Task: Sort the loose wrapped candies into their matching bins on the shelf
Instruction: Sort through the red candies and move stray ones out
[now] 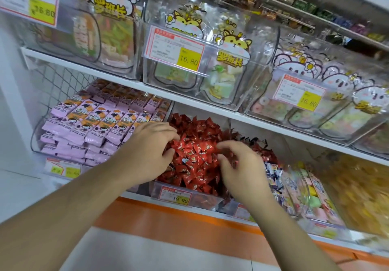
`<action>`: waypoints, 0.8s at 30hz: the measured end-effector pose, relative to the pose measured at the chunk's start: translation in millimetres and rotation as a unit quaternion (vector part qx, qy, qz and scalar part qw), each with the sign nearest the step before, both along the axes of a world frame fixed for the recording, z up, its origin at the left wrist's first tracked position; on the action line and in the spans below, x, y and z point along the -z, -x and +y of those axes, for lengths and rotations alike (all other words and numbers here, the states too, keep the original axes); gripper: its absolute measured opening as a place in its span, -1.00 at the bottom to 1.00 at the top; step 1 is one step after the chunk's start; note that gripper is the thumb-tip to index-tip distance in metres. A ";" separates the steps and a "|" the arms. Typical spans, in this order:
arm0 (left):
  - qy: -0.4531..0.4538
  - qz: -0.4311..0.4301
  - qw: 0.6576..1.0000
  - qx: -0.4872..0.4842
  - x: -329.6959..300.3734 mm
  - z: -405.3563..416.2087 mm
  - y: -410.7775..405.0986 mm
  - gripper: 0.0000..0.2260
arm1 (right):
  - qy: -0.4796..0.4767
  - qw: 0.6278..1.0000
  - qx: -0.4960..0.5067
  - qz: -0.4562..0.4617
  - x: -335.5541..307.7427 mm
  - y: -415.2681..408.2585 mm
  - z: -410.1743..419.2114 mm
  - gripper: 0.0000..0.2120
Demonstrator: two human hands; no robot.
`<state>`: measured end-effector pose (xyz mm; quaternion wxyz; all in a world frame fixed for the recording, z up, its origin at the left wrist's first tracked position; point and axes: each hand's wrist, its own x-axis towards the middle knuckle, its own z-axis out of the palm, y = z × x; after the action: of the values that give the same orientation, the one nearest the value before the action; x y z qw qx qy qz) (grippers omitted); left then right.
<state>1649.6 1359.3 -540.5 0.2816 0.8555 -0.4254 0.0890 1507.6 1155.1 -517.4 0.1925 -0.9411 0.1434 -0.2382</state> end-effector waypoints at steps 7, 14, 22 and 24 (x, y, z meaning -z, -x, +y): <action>0.005 0.000 1.000 -0.004 3.3 5.3 -6.8 -0.68 | -0.048 0.972 -0.046 0.225 33.4 -75.4 21.5 -0.80; 0.008 -0.009 1.000 -0.001 3.8 6.4 -8.5 -0.67 | -0.046 0.975 -0.011 0.217 49.4 -80.2 21.4 -0.82; 0.005 -0.007 1.000 0.000 0.7 6.2 -7.0 -0.69 | -0.098 0.995 -0.019 0.022 5.2 -30.5 23.2 -0.86; 0.005 -0.003 1.000 0.000 -0.5 6.5 -5.6 -0.68 | -0.120 0.992 0.002 -0.023 -5.4 -8.7 13.8 -0.87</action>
<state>1655.2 1365.7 -540.0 0.2842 0.8537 -0.4263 0.0936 1516.3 1169.0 -512.1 0.3071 -0.9051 0.1687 -0.2410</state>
